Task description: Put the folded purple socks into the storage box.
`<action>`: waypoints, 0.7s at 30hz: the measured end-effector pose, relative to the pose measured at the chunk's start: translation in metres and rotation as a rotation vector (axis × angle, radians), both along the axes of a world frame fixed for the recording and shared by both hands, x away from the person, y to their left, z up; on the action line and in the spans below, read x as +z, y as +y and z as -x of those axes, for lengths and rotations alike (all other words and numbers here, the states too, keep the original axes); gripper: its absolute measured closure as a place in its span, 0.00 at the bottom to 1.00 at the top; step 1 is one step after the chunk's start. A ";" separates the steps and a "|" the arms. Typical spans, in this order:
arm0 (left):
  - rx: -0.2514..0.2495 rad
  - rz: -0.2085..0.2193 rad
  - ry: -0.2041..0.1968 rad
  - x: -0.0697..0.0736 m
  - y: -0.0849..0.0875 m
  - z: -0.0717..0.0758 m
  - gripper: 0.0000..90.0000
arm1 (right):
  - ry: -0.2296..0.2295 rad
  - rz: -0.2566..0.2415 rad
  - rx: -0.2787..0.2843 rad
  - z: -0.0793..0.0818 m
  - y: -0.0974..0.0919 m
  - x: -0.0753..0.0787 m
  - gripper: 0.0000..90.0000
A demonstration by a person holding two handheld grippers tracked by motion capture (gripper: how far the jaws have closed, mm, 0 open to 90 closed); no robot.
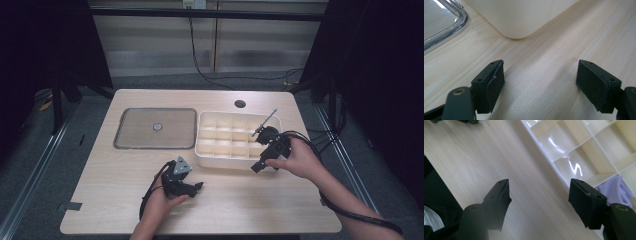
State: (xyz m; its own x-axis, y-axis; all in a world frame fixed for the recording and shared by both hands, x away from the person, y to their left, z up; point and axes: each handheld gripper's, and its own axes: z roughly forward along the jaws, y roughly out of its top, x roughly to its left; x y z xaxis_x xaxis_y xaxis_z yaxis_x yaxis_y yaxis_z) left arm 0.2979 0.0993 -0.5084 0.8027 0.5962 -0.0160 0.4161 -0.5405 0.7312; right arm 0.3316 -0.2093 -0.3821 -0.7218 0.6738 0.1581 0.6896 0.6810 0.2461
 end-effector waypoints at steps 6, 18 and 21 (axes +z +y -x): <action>0.000 0.000 0.000 0.000 0.000 0.000 0.25 | 0.011 -0.009 0.027 0.008 0.008 -0.009 0.36; 0.000 0.000 0.000 0.000 0.000 0.000 0.25 | 0.013 -0.032 0.080 0.018 0.026 -0.022 0.35; 0.000 0.000 0.000 0.000 0.000 0.000 0.25 | 0.007 -0.042 0.086 0.020 0.028 -0.026 0.35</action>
